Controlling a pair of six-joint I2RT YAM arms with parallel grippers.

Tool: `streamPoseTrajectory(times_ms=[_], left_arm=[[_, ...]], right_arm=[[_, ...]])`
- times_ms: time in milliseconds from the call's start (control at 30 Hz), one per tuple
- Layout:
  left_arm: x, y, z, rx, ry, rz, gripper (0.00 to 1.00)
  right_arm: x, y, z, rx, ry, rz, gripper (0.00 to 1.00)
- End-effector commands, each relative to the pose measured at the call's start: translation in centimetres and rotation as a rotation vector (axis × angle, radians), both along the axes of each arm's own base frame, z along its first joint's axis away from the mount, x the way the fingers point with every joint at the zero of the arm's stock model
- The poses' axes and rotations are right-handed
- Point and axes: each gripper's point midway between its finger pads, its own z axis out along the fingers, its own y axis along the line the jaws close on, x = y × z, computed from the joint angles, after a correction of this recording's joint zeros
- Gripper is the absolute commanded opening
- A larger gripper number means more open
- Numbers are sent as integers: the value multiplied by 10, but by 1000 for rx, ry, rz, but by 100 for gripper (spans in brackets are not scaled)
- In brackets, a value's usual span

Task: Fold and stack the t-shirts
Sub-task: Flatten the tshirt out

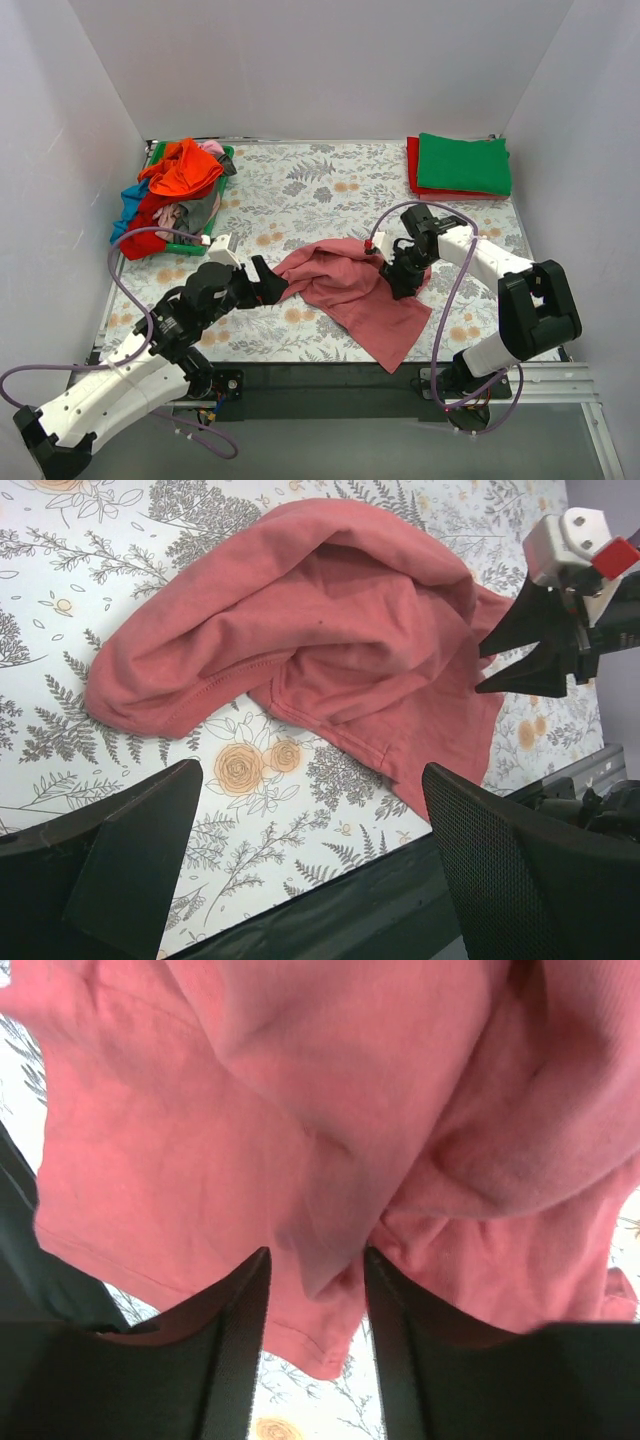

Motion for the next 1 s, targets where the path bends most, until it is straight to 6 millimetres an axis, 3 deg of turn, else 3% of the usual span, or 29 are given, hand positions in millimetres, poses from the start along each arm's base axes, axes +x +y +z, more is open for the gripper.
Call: streamPoseTrajectory(times_ms=[0, 100, 267, 400, 433, 467, 500, 533, 567, 600, 633, 667, 700, 733, 800, 867, 900, 933, 967], left_arm=[[-2, -2, 1, -22, -1, -8, 92], [-2, -3, 1, -20, 0, -17, 91], [-3, -7, -1, -20, -1, -44, 91], [-4, -14, 2, -33, -25, -84, 91], [-5, -14, 2, -29, -27, -95, 91], [-6, -16, 1, -30, -24, -110, 91], [-7, -18, 1, -28, -23, -119, 91], [-7, -19, 1, -26, -20, -129, 91], [-8, -21, 1, -24, -22, -139, 91], [-9, -24, 2, -28, -20, -161, 91], [-11, -26, 2, -27, -18, -175, 91], [-11, -27, 6, -31, -23, -184, 91], [-10, -29, 6, -30, -20, -190, 90], [-15, -33, 6, -38, -13, -224, 90], [-16, -37, 6, -39, -14, -248, 90], [-14, -40, -1, -28, -4, -255, 90], [-11, -43, -4, -34, -9, -259, 90], [-10, -48, -14, -22, 18, -271, 90], [-8, -51, -17, -19, 24, -274, 89]], right_arm=[[7, 13, 11, 35, -11, 5, 34], [8, 13, 20, 38, -22, 13, 2], [18, 14, 65, 71, -156, 95, 1], [60, 40, 118, 155, -303, 127, 1], [85, 55, 140, 187, -354, 132, 1], [97, 68, 151, 213, -377, 137, 1], [126, 85, 153, 247, -397, 81, 1], [154, 102, 189, 312, -489, 45, 1], [172, 113, 202, 349, -522, 2, 1], [210, 125, 232, 406, -653, -76, 1], [233, 134, 223, 429, -593, -224, 1], [263, 135, 255, 442, -702, -327, 1], [282, 141, 244, 420, -711, -379, 23], [291, 141, 242, 390, -746, -397, 38], [294, 142, 224, 347, -736, -415, 58], [286, 130, 210, 318, -703, -414, 61], [273, 122, 182, 281, -647, -402, 63], [261, 112, 197, 297, -669, -395, 63], [255, 97, 196, 286, -671, -387, 64]])
